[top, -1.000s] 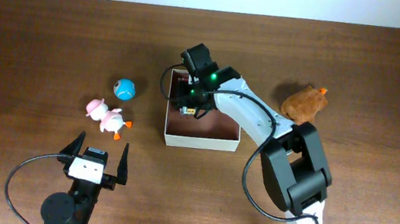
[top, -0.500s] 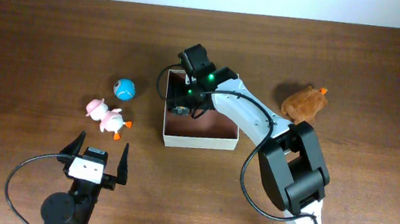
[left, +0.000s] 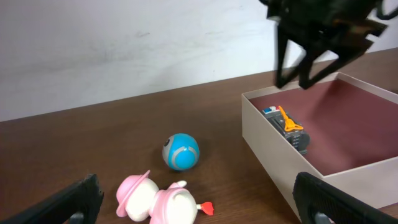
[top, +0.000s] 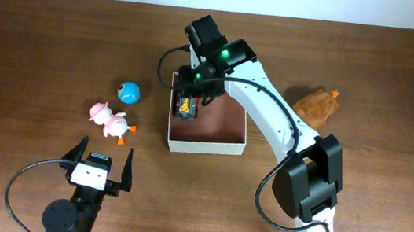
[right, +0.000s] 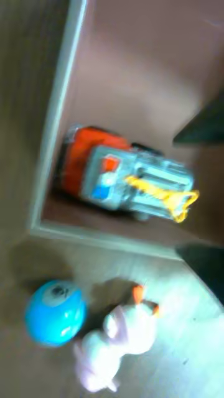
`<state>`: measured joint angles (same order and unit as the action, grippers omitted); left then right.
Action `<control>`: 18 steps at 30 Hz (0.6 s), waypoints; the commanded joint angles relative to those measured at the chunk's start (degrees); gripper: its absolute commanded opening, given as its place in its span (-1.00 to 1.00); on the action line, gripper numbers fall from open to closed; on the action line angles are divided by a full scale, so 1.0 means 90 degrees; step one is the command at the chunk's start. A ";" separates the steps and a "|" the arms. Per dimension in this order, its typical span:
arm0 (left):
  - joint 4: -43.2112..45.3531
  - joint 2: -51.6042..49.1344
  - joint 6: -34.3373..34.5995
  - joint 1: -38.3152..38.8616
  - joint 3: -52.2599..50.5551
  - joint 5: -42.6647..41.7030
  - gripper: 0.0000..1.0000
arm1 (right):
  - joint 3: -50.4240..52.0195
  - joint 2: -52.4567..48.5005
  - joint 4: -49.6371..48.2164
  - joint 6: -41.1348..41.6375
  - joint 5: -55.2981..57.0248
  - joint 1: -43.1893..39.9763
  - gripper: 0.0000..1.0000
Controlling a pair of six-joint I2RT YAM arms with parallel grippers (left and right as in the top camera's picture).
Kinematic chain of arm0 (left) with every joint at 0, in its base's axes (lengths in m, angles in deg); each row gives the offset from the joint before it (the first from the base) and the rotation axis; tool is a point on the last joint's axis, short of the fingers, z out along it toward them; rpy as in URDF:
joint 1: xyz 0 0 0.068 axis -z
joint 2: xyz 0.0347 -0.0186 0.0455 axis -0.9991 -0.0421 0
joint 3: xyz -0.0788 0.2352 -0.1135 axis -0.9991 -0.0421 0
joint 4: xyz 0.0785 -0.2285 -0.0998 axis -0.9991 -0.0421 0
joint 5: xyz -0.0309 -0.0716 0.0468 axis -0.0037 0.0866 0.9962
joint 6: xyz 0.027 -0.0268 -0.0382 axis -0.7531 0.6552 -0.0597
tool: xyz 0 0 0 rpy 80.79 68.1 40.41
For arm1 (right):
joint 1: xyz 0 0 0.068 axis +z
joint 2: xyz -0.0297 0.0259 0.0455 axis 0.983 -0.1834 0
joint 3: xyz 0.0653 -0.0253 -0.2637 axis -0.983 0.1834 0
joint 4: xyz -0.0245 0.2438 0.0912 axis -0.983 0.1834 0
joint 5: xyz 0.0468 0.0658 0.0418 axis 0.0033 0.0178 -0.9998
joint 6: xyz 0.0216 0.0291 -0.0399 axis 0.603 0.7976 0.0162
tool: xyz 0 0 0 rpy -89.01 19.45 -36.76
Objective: Pack container
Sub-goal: 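Open the right gripper to release the truck and lift away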
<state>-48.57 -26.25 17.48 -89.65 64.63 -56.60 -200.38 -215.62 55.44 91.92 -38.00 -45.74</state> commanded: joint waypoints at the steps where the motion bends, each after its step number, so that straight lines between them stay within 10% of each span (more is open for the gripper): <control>1: -0.0002 0.0053 -0.0078 -0.0044 -0.0024 -0.0087 0.99 | 0.0083 0.0049 0.0260 -0.0061 -0.0032 0.0010 -0.35; 18: -0.0002 0.0053 -0.0078 -0.0044 -0.0024 -0.0087 0.99 | 0.1035 0.0049 0.0146 0.0061 0.0520 0.0505 -0.42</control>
<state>-48.57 -26.25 17.48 -89.65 64.63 -56.60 -192.44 -215.71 57.43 91.85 -35.38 -41.45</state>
